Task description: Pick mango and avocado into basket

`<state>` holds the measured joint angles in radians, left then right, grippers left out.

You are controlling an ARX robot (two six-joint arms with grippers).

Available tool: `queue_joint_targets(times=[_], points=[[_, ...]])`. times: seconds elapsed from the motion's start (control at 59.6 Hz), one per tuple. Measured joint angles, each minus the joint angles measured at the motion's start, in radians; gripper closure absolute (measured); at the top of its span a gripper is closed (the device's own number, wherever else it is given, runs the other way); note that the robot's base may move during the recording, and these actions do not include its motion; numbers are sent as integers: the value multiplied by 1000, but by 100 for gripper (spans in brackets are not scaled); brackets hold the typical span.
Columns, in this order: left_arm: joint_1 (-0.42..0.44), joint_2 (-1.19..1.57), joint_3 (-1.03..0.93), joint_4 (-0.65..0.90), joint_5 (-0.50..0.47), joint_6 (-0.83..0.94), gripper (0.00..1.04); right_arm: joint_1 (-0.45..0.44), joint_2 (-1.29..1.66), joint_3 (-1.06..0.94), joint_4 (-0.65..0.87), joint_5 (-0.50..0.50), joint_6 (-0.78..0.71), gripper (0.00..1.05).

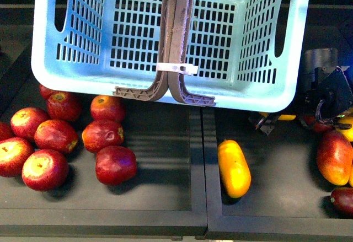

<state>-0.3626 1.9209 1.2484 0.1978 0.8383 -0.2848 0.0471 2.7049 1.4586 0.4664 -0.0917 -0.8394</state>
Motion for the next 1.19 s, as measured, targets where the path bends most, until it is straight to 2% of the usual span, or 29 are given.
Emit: queue_joint_targets(times=[0.101,0.185,0.252,0.436,0.554,0.621,0.688,0.739,0.806,0.906,0.99,1.074,1.192], points=[[0,0,0,0,0,0,90,-4,5,23,-25,18,0,18],[0,0,0,0,-1,0,90,-8,8,24,-31,16,6,32],[0,0,0,0,-1,0,90,-13,4,18,-28,26,24,38],[0,0,0,0,-1,0,90,-46,-45,-45,6,90,120,39],[0,0,0,0,0,0,90,-106,-124,-116,63,174,207,39],[0,0,0,0,0,0,90,-172,-234,-190,139,215,276,39],[0,0,0,0,-1,0,90,-239,-391,-279,183,175,381,39],[0,0,0,0,-2,0,90,-273,-529,-351,185,106,478,39],[0,0,0,0,-1,0,90,-287,-697,-432,149,-6,634,39],[-2,0,0,0,0,0,90,-282,-863,-501,83,-137,792,39],[-2,0,0,0,3,0,90,-255,-1007,-554,11,-250,937,39],[-1,0,0,0,2,0,90,-203,-1122,-600,-30,-314,1082,39],[-1,0,0,0,0,0,90,-91,-1205,-642,-50,-288,1174,39]])
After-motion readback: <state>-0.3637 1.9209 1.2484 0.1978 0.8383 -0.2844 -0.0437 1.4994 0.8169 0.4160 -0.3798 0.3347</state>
